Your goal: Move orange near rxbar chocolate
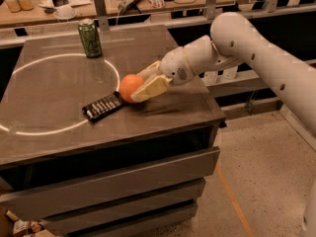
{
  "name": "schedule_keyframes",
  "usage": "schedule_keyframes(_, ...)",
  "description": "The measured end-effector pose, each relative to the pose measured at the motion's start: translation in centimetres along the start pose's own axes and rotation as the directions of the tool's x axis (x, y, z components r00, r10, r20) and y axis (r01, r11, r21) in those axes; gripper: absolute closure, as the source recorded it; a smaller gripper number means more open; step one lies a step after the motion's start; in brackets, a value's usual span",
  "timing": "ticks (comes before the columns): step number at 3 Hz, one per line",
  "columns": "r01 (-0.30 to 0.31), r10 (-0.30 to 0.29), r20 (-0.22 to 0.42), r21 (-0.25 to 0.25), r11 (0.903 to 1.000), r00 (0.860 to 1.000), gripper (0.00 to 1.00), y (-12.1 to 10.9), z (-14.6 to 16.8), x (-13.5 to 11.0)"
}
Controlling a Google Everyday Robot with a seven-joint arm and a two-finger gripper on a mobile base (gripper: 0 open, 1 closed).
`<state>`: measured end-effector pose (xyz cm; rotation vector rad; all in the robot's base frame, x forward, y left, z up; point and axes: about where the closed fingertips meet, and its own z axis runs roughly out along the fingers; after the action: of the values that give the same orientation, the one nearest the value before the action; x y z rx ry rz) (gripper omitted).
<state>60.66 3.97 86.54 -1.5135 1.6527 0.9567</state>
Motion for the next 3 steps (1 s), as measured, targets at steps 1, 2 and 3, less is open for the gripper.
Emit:
schedule_keyframes(1,-0.017,0.018,0.006,-0.031,0.9994,1.0,0.75,0.62,1.35,0.57)
schedule_keyframes(2,0.009,-0.009,-0.001,-0.022,0.9997,1.0,0.52,0.86,1.77,0.74)
schedule_keyframes(3,0.015,-0.015,-0.004,-0.02,0.9997,1.0,0.29,0.87,1.77,0.75)
